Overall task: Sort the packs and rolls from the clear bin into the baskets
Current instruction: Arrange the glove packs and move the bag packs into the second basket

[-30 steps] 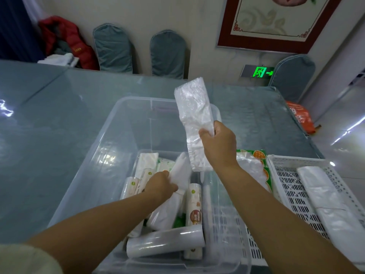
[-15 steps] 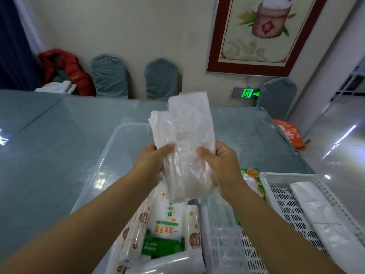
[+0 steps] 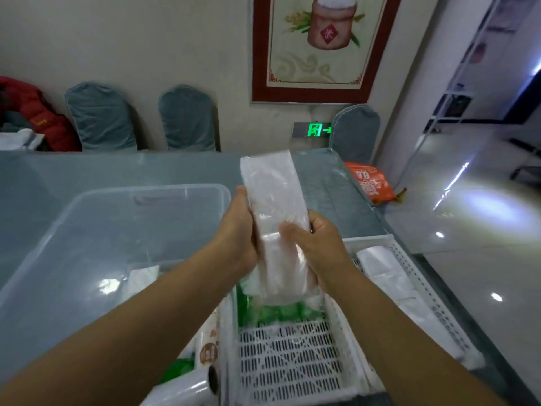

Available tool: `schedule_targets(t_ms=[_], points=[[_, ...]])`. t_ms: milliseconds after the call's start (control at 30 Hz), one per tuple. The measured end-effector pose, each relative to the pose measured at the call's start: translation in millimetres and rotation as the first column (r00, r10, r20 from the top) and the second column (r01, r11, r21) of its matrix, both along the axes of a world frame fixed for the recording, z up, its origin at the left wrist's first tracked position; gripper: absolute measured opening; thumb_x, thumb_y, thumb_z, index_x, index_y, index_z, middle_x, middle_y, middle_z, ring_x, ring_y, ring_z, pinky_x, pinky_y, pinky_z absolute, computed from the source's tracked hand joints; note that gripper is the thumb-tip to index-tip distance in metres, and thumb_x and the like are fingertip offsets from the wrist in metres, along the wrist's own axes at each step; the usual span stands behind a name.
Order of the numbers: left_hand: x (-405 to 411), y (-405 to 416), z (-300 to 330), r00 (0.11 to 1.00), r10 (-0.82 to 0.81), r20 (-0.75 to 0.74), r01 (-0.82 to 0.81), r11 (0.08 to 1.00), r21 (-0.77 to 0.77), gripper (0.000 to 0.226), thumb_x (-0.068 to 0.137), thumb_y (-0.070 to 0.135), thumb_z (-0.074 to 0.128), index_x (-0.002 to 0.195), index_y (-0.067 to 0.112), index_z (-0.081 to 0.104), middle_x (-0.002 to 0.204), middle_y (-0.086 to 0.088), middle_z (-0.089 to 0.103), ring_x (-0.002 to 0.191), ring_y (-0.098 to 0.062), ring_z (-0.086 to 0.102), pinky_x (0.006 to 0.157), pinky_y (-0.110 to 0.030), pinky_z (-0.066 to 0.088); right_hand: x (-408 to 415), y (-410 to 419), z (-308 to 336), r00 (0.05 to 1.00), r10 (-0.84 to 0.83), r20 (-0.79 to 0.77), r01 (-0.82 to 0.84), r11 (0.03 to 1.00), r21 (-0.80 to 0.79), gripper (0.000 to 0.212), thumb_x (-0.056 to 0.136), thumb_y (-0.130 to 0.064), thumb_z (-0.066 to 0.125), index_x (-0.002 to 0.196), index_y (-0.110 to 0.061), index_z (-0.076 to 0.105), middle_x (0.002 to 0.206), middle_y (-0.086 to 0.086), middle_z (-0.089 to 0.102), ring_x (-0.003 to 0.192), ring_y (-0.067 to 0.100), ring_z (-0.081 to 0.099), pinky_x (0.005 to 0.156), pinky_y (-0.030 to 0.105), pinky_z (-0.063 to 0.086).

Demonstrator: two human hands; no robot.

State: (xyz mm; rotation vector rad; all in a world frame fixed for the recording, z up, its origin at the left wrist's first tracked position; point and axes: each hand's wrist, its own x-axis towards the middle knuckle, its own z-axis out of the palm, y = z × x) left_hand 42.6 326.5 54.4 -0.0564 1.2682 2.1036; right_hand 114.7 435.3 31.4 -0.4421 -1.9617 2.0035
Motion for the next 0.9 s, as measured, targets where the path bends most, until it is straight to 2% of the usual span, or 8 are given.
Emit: schedule_targets(t_ms=[67, 233, 400, 533, 600, 700, 767, 900], points=[[11, 34, -4, 0.996, -0.058, -0.065, 0.051, 0.992, -0.113, 0.052, 0.093, 0.05, 0.03, 0.113, 0.015, 0.061, 0.105, -0.011, 0.071, 0.094, -0.027, 0.068, 0.085, -0.043, 0.053, 14, 36, -5, 0.999, -0.037, 0.019, 0.037, 0.999, -0.024, 0.01, 0.078, -0.015, 0.07, 0.085, -0.022, 0.067, 0.073, -0.004, 0.074, 0.065, 0.014, 0.07, 0.051, 0.023, 0.053], [40, 108, -13, 0.993, 0.008, -0.12, -0.05, 0.936, -0.349, 0.021, 0.09, 0.036, 0.047, 0.083, 0.019, 0.057, 0.077, 0.001, 0.054, 0.067, -0.011, 0.05, 0.061, -0.026, 0.042, 55, 130, -44, 0.972, -0.191, 0.134, 0.179, 0.979, 0.102, 0.01, 0.077, -0.019, 0.07, 0.083, -0.026, 0.066, 0.075, -0.008, 0.073, 0.066, 0.01, 0.069, 0.051, 0.02, 0.052], [50, 153, -39, 0.996, 0.005, -0.088, -0.043, 0.898, -0.438, 0.041, 0.087, 0.031, 0.055, 0.12, 0.008, 0.054, 0.125, -0.014, 0.054, 0.075, -0.016, 0.047, 0.068, -0.029, 0.04, 87, 189, -108, 0.899, -0.25, 0.359, 0.086, 0.906, 0.415, 0.008, 0.079, -0.019, 0.064, 0.074, -0.023, 0.059, 0.075, -0.002, 0.067, 0.066, 0.016, 0.064, 0.057, 0.032, 0.054], [52, 173, -66, 0.994, -0.007, -0.106, -0.052, 0.841, -0.538, 0.036, 0.085, 0.025, 0.056, 0.113, 0.003, 0.056, 0.091, -0.011, 0.051, 0.07, -0.018, 0.043, 0.073, -0.032, 0.039, 99, 197, -153, 0.886, -0.228, 0.404, -0.018, 0.853, 0.522, 0.01, 0.081, -0.014, 0.058, 0.074, -0.007, 0.055, 0.078, 0.011, 0.06, 0.064, 0.022, 0.059, 0.05, 0.026, 0.043], [52, 179, -83, 0.987, -0.04, -0.155, -0.065, 0.786, -0.614, 0.028, 0.086, 0.023, 0.054, 0.107, 0.006, 0.055, 0.099, -0.011, 0.051, 0.077, -0.02, 0.047, 0.074, -0.033, 0.04, 102, 194, -167, 0.879, -0.237, 0.413, -0.068, 0.796, 0.602, 0.01, 0.084, -0.016, 0.056, 0.078, -0.01, 0.052, 0.09, 0.008, 0.055, 0.067, 0.016, 0.055, 0.055, 0.023, 0.04], [60, 184, -117, 0.952, -0.127, -0.278, -0.113, 0.7, -0.705, 0.038, 0.086, 0.02, 0.054, 0.122, 0.009, 0.049, 0.12, -0.012, 0.052, 0.095, -0.024, 0.053, 0.083, -0.036, 0.044, 105, 186, -180, 0.862, -0.225, 0.454, -0.168, 0.718, 0.675, 0.01, 0.088, -0.02, 0.054, 0.085, -0.012, 0.048, 0.105, 0.008, 0.048, 0.071, 0.02, 0.055, 0.063, 0.03, 0.047], [71, 181, -143, 0.911, -0.247, -0.331, -0.14, 0.571, -0.809, 0.047, 0.084, 0.018, 0.056, 0.128, 0.009, 0.044, 0.128, -0.014, 0.048, 0.106, -0.029, 0.052, 0.092, -0.041, 0.045, 108, 182, -185, 0.844, -0.205, 0.495, -0.241, 0.68, 0.693, 0.014, 0.088, -0.025, 0.054, 0.084, -0.017, 0.044, 0.111, 0.008, 0.044, 0.07, 0.019, 0.053, 0.061, 0.03, 0.045], [99, 173, -185, 0.71, -0.573, -0.41, -0.216, 0.376, -0.901, 0.056, 0.08, 0.016, 0.059, 0.132, 0.01, 0.038, 0.13, -0.014, 0.043, 0.116, -0.029, 0.044, 0.095, -0.037, 0.038, 110, 188, -188, 0.857, -0.121, 0.5, -0.274, 0.715, 0.643, 0.013, 0.09, -0.036, 0.053, 0.091, -0.024, 0.05, 0.118, 0.0, 0.043, 0.077, 0.01, 0.052, 0.061, 0.019, 0.04]])
